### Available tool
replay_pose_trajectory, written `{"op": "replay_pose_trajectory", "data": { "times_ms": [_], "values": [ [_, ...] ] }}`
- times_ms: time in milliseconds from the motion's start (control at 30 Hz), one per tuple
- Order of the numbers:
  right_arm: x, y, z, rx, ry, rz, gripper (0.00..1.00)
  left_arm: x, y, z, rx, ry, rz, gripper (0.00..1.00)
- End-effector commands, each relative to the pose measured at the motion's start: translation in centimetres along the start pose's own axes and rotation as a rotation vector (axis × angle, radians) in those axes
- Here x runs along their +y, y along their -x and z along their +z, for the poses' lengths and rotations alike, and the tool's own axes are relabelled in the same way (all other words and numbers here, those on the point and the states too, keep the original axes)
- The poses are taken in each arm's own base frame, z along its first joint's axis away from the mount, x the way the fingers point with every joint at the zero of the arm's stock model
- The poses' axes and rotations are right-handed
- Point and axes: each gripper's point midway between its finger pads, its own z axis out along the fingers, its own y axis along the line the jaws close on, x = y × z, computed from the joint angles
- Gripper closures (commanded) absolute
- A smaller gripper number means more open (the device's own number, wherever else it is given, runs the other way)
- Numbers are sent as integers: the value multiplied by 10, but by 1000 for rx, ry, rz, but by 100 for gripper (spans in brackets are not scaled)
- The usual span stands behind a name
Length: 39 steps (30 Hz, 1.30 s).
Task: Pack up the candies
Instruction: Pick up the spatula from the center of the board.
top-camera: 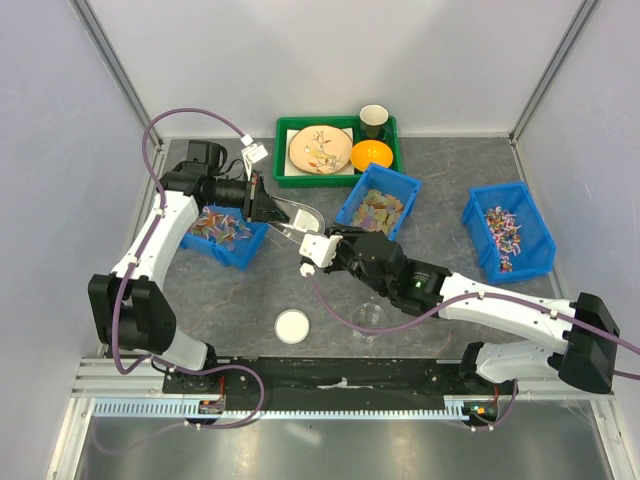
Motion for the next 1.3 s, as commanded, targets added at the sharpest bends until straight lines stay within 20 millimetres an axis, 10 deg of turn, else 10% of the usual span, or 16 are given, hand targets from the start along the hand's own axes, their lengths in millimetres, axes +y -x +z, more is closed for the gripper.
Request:
{"op": "replay_pose_trajectory", "data": {
  "times_ms": [0, 400, 567, 933, 1167, 1267],
  "values": [
    [-13, 16, 6, -60, -19, 49, 60, -21, 0, 1, -5, -89, 25, 98],
    [-3, 20, 13, -80, 19, 72, 99, -17, -5, 7, 16, -77, 29, 98],
    [-6, 29, 12, -108, 25, 113, 70, -17, -8, 10, 28, -79, 30, 99],
    [-12, 35, 12, -125, -2, 143, 59, -19, -9, 12, 32, -88, 31, 98],
    [-17, 34, 11, -126, -30, 140, 100, -22, -8, 11, 27, -98, 37, 99],
    [-16, 32, 8, -126, -31, 127, 100, -23, -7, 10, 26, -90, 50, 98]
  ]
}}
